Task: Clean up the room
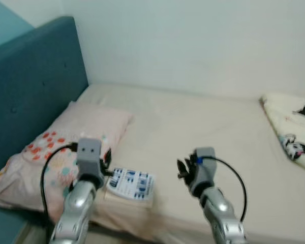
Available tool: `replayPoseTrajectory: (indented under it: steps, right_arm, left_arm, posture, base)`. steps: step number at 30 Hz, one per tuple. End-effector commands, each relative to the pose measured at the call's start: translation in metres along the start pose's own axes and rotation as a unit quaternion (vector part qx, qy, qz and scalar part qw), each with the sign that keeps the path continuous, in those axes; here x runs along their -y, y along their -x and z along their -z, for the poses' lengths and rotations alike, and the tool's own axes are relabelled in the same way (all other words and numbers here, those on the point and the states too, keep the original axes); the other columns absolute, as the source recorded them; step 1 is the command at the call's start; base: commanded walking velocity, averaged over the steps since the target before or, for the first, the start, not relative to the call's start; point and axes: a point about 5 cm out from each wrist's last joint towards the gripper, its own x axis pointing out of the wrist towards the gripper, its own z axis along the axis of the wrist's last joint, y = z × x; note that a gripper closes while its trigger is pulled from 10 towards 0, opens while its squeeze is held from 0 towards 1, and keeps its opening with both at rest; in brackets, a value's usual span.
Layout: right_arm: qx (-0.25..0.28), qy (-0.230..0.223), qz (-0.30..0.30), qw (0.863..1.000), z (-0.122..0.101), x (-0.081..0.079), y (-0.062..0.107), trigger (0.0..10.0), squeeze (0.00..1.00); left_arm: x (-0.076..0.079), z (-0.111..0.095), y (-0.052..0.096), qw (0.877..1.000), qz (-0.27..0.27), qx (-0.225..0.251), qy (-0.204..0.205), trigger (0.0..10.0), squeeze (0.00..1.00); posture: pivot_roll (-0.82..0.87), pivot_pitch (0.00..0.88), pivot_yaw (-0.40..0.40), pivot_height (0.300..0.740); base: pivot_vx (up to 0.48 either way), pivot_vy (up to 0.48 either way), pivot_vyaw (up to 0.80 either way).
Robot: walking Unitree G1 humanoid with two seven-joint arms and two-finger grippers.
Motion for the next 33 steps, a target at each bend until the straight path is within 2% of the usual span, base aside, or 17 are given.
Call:
replayPoseTrajectory:
  steps: [1,29,33]
  right_arm:
    - [-0.012,-0.014,-0.002,1.000,0.0059,-0.0029,0.0015,10.0,0.00]
    - [-0.012,-0.033,0.006,0.999,0.0047,-0.0004,0.0026,10.0,0.00]
    - [-0.008,-0.019,0.010,1.000,0.0032,0.0010,0.0029,10.0,0.00]
  left_arm:
    - [-0.0012,0.0060,0.0019,1.000,-0.002,-0.014,0.000,10.0,0.00]
    - [-0.0010,0.0071,0.0023,1.000,0.003,-0.018,-0.002,10.0,0.00]
    - [-0.0004,0.0071,0.0030,1.000,0.005,-0.019,-0.002,10.0,0.00]
  posture:
    - [0.02,0.048,-0.063,0.740]
    - [0.02,0.040,-0.055,0.740]
    - [0.02,0.038,-0.054,0.740]
  base:
    - [0.000,-0.480,0.00]
    - [0.000,-0.480,0.00]
    - [0.000,-0.480,0.00]
